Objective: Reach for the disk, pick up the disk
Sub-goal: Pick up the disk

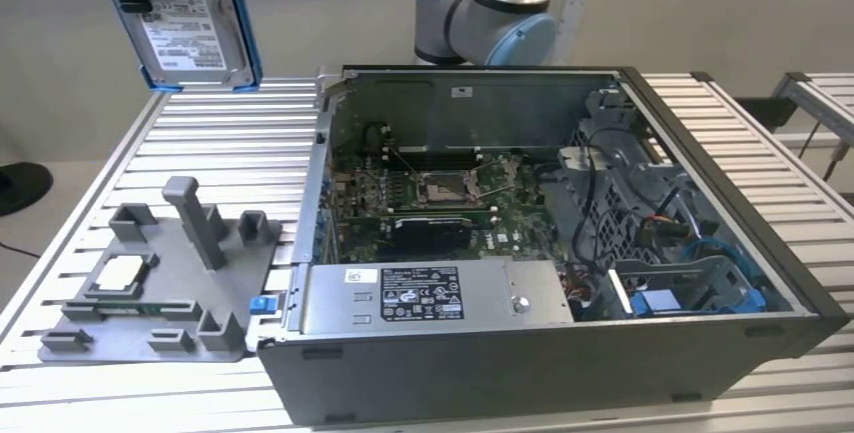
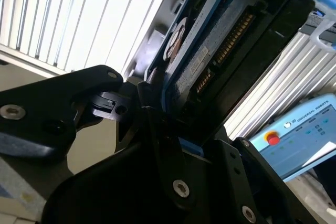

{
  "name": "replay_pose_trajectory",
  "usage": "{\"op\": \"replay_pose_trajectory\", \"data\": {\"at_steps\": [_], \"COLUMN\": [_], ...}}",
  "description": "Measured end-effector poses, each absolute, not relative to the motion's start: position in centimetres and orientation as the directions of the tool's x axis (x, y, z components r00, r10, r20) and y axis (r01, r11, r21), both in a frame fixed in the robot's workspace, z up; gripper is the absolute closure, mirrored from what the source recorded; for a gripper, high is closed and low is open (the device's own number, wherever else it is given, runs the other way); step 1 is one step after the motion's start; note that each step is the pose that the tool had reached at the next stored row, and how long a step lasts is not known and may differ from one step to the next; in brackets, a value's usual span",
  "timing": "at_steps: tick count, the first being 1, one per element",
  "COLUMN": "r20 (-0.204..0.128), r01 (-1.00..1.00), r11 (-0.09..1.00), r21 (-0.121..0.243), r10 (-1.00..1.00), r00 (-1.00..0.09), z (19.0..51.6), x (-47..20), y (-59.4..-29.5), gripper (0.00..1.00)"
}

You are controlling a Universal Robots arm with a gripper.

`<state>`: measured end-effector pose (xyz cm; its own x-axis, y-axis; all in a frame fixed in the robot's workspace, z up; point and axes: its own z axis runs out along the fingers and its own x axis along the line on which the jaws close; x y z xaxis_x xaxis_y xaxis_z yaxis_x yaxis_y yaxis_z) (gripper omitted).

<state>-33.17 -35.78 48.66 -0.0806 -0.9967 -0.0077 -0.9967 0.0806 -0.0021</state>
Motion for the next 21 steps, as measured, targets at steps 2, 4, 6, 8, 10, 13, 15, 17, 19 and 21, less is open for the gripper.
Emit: {"op": "replay_pose_trajectory", "data": {"at_steps": [2,4,6,8,10,13,15,17,19,21], "r20": [-0.008,-0.008,-0.008,-0.008,-0.008,-0.008,-0.008,-0.008,-0.008,-0.008], "r01": [-0.997,-0.997,-0.997,-0.997,-0.997,-0.997,-0.997,-0.997,-0.997,-0.997], "r11": [0.081,0.081,0.081,0.081,0.081,0.081,0.081,0.081,0.081,0.081], "r21": [-0.002,-0.002,-0.002,-0.002,-0.002,-0.002,-0.002,-0.002,-0.002,-0.002], "r10": [-0.997,-0.997,-0.997,-0.997,-0.997,-0.997,-0.997,-0.997,-0.997,-0.997], "r00": [-0.081,-0.081,-0.081,-0.081,-0.081,-0.081,-0.081,-0.081,-0.081,-0.081], "z": [48.7,48.7,48.7,48.7,48.7,48.7,48.7,48.7,48.7,48.7], "x": [-32.8,-32.4,-32.0,-31.5,-31.1,-30.6,-30.2,-29.8,-29.4,-29.0], "y": [-35.8,-35.8,-35.8,-35.8,-35.8,-35.8,-35.8,-35.8,-35.8,-35.8], "gripper": [1.00,1.00,1.00,1.00,1.00,1.00,1.00,1.00,1.00,1.00]}}
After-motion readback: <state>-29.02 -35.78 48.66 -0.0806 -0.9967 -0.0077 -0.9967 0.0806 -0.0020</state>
